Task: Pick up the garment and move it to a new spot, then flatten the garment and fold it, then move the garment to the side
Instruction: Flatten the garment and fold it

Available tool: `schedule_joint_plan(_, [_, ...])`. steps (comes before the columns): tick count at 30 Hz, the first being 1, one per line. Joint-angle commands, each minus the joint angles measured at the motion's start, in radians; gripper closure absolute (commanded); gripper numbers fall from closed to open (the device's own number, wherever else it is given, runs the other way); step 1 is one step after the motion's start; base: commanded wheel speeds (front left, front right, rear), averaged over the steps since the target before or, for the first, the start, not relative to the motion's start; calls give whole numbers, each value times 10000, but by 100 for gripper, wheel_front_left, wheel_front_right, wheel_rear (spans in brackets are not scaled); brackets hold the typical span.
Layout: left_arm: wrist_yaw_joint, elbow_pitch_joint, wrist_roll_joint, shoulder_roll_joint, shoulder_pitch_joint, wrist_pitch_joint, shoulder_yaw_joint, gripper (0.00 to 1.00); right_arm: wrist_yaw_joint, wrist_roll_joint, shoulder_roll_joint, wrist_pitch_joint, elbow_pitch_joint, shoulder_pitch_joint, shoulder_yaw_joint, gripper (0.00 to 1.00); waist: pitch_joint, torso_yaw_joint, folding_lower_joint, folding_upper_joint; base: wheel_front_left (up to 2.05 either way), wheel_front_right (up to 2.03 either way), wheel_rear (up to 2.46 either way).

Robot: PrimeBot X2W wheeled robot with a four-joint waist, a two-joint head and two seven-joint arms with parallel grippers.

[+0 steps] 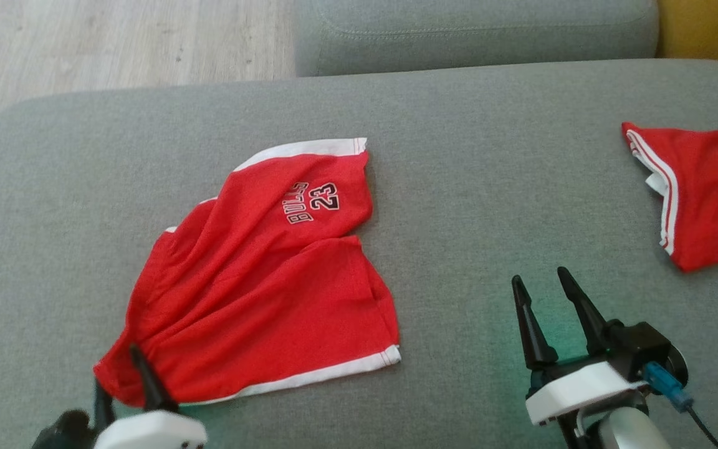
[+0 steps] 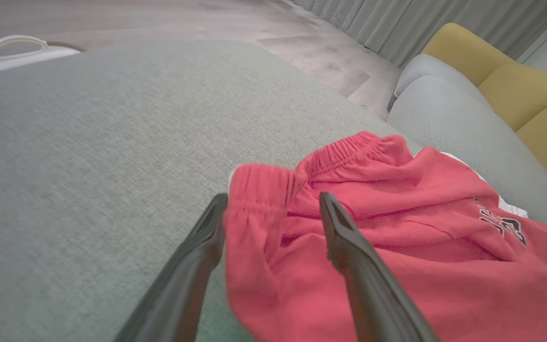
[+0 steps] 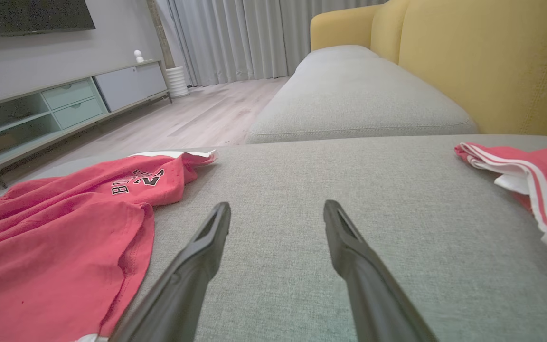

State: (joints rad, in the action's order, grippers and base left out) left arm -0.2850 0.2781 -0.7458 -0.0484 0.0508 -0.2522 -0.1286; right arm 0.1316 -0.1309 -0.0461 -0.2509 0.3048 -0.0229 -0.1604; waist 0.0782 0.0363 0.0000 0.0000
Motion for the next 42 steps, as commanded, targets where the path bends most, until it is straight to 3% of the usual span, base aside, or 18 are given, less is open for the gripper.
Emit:
schedule_joint_plan(1, [56, -384, 310, -20, 117, -95, 485, 0, -9, 50, -41, -109, -315, -121, -198, 0, -64, -45, 0, 0, 0, 0, 0])
schedule_joint_plan(10, [89, -1454, 2215, -248, 1269, -95, 2041, 0, -9, 95, -41, -109, -461, 156, -12, 0, -428, -201, 0, 0, 0, 0, 0])
schedule_joint_plan(17, [1017, -2220, 4368, -440, 1524, -95, 1956, 0, -9, 204, -41, -109, -514, 327, 49, 0, -642, -232, 0, 0, 0, 0, 0])
schedule_joint_plan(24, [1944, -1727, 5869, -922, 1535, -95, 1378, 0, -9, 249, -41, -109, -521, 510, 107, 0, -751, -270, 0, 0, 0, 0, 0])
schedule_joint_plan(28, [2325, -1022, 6179, -1487, 1298, -54, 1216, 0, -9, 239, -41, -109, -524, 554, 63, 0, -770, -294, 0, 0, 0, 0, 0])
schedule_joint_plan(36, [3259, -251, 6220, -2593, 499, 1146, 962, 0, -9, 164, -41, -109, -493, 591, -70, 0, -689, -290, 0, 0, 0, 0, 0])
schedule_joint_plan(42, [3665, 456, 6158, -3052, -316, 1896, 698, 0, -9, 163, -41, -109, -475, 508, -95, 0, -574, -301, 0, 0, 0, 0, 0])
